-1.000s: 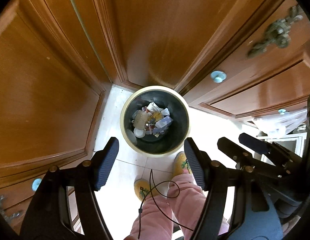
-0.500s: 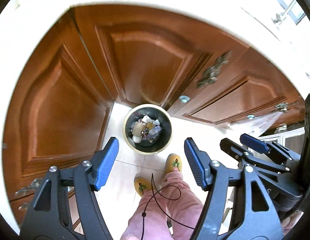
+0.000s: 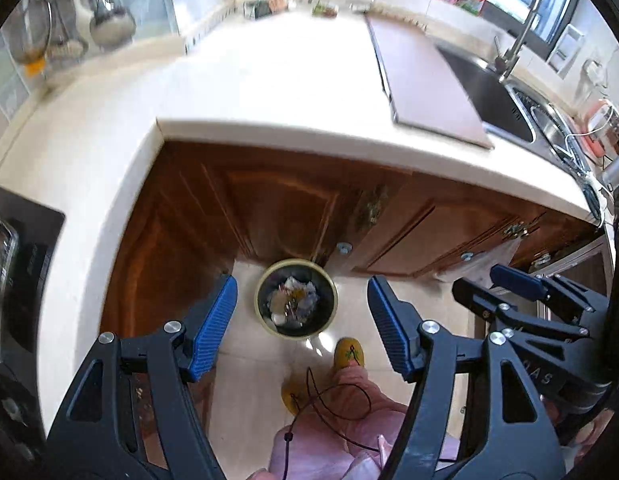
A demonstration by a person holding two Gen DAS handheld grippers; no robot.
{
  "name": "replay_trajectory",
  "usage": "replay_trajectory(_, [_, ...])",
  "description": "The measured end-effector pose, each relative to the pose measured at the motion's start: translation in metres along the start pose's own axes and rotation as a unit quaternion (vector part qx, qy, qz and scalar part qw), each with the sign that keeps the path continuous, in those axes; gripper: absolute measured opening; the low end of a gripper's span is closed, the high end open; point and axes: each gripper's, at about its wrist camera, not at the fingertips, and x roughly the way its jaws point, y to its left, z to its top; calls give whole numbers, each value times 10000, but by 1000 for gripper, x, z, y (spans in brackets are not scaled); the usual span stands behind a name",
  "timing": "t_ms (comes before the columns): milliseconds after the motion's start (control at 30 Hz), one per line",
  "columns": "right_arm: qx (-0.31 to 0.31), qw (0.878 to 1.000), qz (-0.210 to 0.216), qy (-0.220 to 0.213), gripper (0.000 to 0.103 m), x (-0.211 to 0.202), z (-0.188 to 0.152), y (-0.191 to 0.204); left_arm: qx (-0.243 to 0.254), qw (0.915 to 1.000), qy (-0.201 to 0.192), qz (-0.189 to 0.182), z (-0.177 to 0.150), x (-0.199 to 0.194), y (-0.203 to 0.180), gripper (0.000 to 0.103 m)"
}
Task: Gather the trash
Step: 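Raise both tools back toward the trash by the window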
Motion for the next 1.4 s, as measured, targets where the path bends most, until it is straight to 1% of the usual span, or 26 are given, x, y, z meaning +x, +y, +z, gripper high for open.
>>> replay_trajectory(100, [-47, 9997, -57, -230, 56, -27, 11, 4, 47, 9998, -200, -82, 10, -19, -1, 65])
replay_trajectory(167, [-79, 9993, -91, -359, 56, -37, 22, 4, 88, 9993, -330, -126, 18, -30, -1, 65])
replay_trajectory(300, [-122, 9976, -126, -675, 56, -71, 44, 11, 164, 9984, -533, -113, 37, -45, -1, 65])
replay_trajectory(400, [-118, 9963, -107, -849, 56, -90, 63, 15, 220, 9975, -670, -72, 56, -55, 0, 65])
replay_trajectory(533, [-88, 9942, -134, -1064, 56, -107, 97, 17, 375, 9954, -883, 56, 88, -67, -3, 66])
replay_trajectory(733, [9, 9896, -115, -1431, 57, -145, 164, 14, 561, 9900, -1283, 142, 147, -89, -3, 66])
replay_trajectory(800, [48, 9881, -73, -1535, 64, -156, 193, 8, 598, 9887, -1364, 171, 172, -91, -4, 66])
replay_trajectory(833, [51, 9876, -61, -1567, 65, -160, 208, 5, 601, 9884, -1384, 166, 184, -91, -5, 66])
replay_trajectory(933, [9, 9864, -54, -1640, 66, -168, 251, -6, 595, 9881, -1410, 143, 224, -86, -13, 66])
replay_trajectory(1000, [-79, 9857, -8, -1684, 66, -170, 290, -17, 603, 9884, -1385, 163, 253, -76, -20, 66])
replay_trajectory(1067, [-166, 9864, 48, -1635, 66, -168, 329, -29, 608, 9889, -1341, 186, 282, -63, -29, 66])
replay_trajectory(1200, [-345, 9878, 192, -1506, 66, -154, 416, -53, 538, 9912, -1202, 139, 350, -32, -45, 66])
replay_trajectory(1233, [-400, 9882, 186, -1469, 66, -146, 445, -62, 485, 9923, -1132, 129, 372, -21, -48, 66])
replay_trajectory(1300, [-487, 9888, 195, -1396, 66, -133, 482, -74, 392, 9941, -1005, 106, 411, 1, -54, 65])
replay_trajectory(1333, [-530, 9895, 192, -1332, 66, -119, 513, -82, 330, 9951, -927, 140, 433, 15, -56, 66])
replay_trajectory(1400, [-610, 9896, 208, -1284, 66, -102, 551, -94, 212, 9964, -801, 193, 467, 42, -62, 65])
